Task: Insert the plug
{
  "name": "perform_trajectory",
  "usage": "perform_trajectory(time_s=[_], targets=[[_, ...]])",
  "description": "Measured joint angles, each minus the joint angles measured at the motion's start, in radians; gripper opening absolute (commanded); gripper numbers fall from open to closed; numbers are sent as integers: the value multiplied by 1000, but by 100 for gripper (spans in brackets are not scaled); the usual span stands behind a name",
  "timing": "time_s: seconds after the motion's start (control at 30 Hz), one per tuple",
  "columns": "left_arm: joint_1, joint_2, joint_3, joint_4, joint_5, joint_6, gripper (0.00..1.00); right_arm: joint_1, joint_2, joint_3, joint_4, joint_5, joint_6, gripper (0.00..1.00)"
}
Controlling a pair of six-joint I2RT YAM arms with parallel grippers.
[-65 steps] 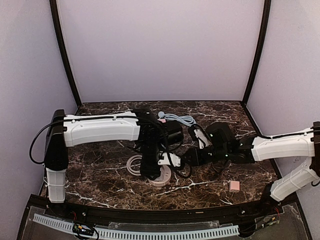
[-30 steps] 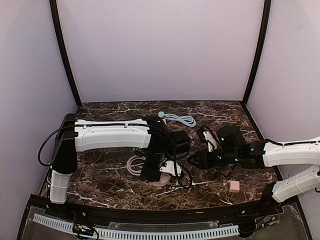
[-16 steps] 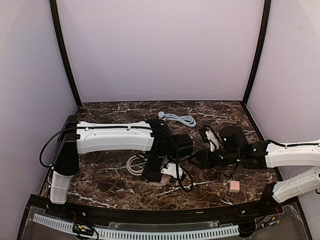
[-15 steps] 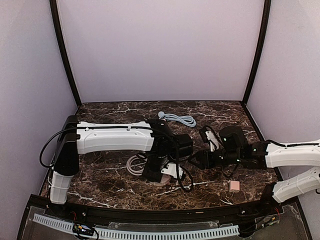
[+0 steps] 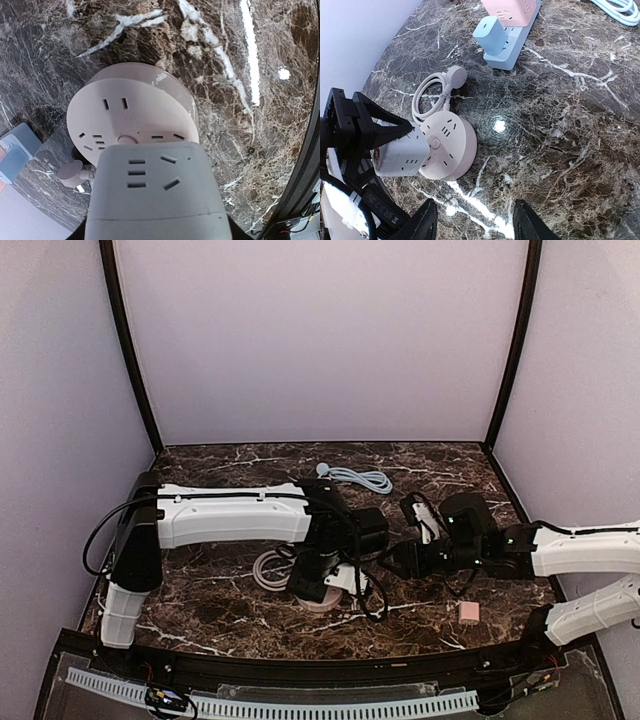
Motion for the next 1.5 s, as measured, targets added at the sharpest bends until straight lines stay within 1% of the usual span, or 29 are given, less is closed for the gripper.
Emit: perform_trajectory(time_s=[0.57,0.93,1.5], targets=[[-38,3,19,-18,44,-31,1,0,-3,-20,0,0,5,49],[-37,3,18,-18,-2,-36,1,0,-24,-36,1,-1,10,49],[-37,3,-3,-10,-2,-36,1,0,-24,-37,1,-1,13,48]])
